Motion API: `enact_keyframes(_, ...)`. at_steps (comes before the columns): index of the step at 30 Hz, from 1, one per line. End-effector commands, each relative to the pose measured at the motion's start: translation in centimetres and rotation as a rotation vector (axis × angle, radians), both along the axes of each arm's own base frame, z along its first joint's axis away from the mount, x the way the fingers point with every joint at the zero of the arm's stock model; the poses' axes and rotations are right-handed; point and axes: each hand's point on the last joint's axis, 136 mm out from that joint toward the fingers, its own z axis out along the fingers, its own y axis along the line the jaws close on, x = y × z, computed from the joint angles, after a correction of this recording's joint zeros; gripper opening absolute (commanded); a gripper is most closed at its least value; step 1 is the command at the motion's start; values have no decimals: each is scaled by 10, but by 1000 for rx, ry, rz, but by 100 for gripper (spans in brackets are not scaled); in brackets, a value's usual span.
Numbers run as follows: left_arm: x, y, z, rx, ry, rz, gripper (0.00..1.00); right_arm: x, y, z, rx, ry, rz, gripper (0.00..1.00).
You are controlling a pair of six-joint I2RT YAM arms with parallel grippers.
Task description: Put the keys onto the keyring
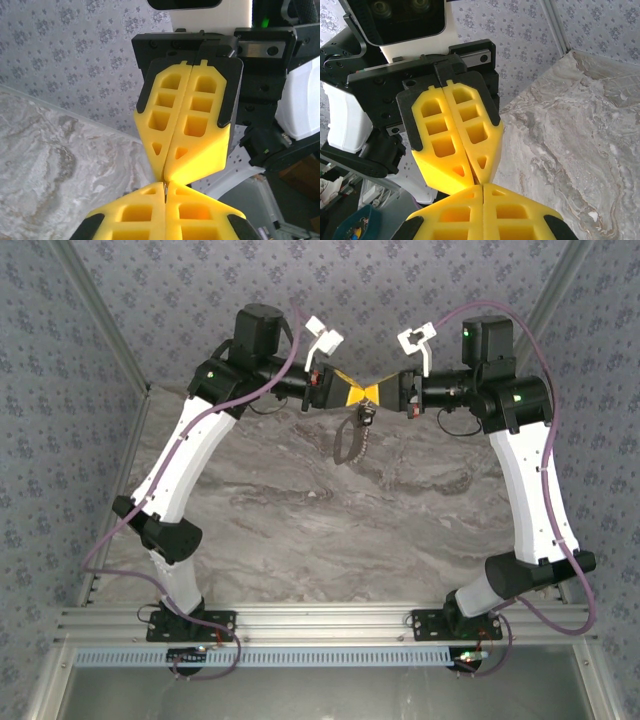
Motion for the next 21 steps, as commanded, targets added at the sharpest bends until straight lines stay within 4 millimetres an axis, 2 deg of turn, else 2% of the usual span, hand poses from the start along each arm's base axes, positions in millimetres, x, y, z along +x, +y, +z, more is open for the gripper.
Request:
enact_keyframes(1, -6, -3, 18, -50, -57, -23, 0, -3, 3, 6, 14, -27, 18, 0)
enact_keyframes(2, -5, -2, 19, -54, -62, -21, 0, -1, 1, 6, 15, -25, 3, 0)
enact_keyframes(4, -5, -1, 24, -63, -75, -11, 0, 4, -7, 10, 42, -23, -27, 18)
enact_keyframes(7, -5, 0, 32, -83, -102, 1, 0, 12, -26, 28, 147, -51, -86, 31)
enact_keyframes(9, -6, 2, 39, -98, -115, 6, 0, 16, -39, 40, 232, -62, -111, 33)
enact_keyframes(12, -6, 3, 46, -113, -127, 21, 0, 15, -48, 45, 302, -46, -123, 36)
enact_keyframes(21, -5, 5, 65, -167, -143, 50, 0, 2, -42, 34, 390, -33, -129, 51)
